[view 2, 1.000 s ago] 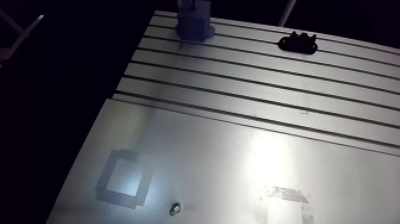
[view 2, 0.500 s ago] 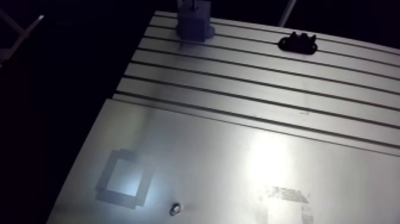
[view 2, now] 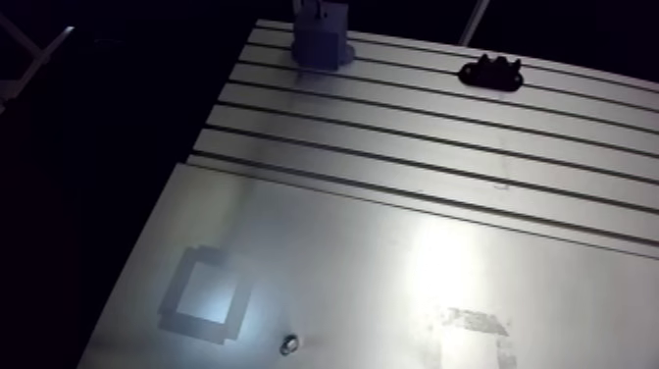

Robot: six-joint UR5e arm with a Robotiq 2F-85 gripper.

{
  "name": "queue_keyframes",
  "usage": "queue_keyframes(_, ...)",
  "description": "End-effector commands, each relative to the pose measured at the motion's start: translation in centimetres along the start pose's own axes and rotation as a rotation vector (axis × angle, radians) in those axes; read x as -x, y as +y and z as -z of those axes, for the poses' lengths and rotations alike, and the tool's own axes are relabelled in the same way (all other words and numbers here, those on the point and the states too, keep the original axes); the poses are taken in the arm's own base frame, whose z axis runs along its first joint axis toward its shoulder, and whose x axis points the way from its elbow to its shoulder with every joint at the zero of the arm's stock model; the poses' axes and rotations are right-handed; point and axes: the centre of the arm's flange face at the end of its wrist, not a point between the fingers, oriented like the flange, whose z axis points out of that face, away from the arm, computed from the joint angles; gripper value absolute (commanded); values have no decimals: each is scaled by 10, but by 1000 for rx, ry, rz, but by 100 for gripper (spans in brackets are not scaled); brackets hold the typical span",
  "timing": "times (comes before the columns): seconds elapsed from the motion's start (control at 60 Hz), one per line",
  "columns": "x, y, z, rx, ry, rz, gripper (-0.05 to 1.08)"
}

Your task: Pick up the M10 bolt and insert it into the hex recess until seated.

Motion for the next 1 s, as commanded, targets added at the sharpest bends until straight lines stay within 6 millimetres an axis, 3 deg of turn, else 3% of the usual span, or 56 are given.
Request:
queue_keyframes(0.017,0,0,-2,0,-3,0,107)
queue_keyframes(0.733,-1,0,-7,2,-6,-4,104)
queue_keyframes(0.767,-1,0,-7,1,-6,-4,100)
queue_keyframes(0.817,-1,0,-5,4,4,-13,83)
queue_keyframes(0.833,-1,0,-5,4,4,-13,83)
queue_keyframes(0.85,-2,0,-4,6,11,-15,69)
queue_keyframes(0.867,-2,0,-4,6,11,-15,69)
queue_keyframes(0.883,-2,0,-4,7,13,-16,46)
queue_keyframes(0.9,-2,0,-4,7,13,-16,46)
queue_keyframes(0.917,-2,0,-5,6,13,-14,11)
queue_keyframes(0.933,-2,0,-5,6,13,-14,11)
queue_keyframes(0.967,-3,-3,-5,5,14,-13,1)
queue_keyframes(1.0,-3,-5,-6,5,16,-12,0)
